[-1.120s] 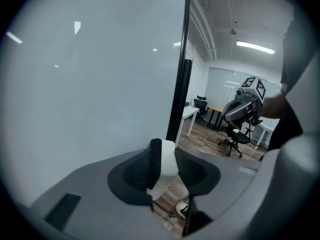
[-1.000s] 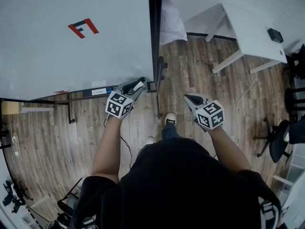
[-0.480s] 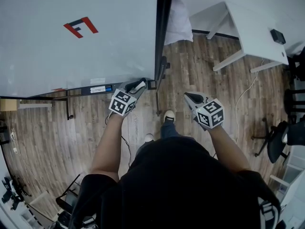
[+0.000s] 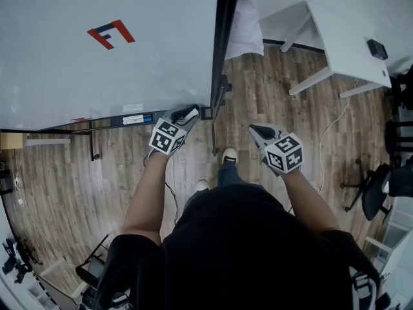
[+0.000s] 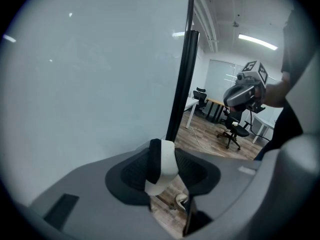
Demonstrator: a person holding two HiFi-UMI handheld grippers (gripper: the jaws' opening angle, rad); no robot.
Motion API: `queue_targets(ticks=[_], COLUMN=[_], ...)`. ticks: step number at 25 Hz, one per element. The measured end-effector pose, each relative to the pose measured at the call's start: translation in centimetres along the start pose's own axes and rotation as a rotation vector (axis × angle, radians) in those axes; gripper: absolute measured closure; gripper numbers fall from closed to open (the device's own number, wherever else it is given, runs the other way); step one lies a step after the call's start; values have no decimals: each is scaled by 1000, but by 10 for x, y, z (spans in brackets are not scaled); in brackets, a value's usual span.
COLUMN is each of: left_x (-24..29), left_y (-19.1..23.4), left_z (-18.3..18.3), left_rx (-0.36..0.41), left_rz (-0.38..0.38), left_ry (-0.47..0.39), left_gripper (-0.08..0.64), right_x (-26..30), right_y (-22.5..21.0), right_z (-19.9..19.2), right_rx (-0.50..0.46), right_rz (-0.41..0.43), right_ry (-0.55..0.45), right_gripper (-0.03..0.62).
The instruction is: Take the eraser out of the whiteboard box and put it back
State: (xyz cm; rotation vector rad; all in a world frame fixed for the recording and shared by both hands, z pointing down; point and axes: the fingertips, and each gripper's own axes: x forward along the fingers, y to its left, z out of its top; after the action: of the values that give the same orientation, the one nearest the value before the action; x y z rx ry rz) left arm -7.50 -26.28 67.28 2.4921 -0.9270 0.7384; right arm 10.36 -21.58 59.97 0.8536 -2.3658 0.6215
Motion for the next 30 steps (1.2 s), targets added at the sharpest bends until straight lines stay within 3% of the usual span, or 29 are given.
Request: queue_targets(ticks=[11, 30], left_x=[-16, -94], left_y=[-2, -7], left_z=[7, 6], left_rx=[-7, -44], left_rz=[13, 93], left_ry=[-27, -129], left_gripper=[387, 387], right_x=[-7, -18], right_y=[7, 51], right_z=[4, 20], right_rx=[-16, -80], right_rz=[0, 23], right_ry=[-11, -55], right_gripper=[597, 597])
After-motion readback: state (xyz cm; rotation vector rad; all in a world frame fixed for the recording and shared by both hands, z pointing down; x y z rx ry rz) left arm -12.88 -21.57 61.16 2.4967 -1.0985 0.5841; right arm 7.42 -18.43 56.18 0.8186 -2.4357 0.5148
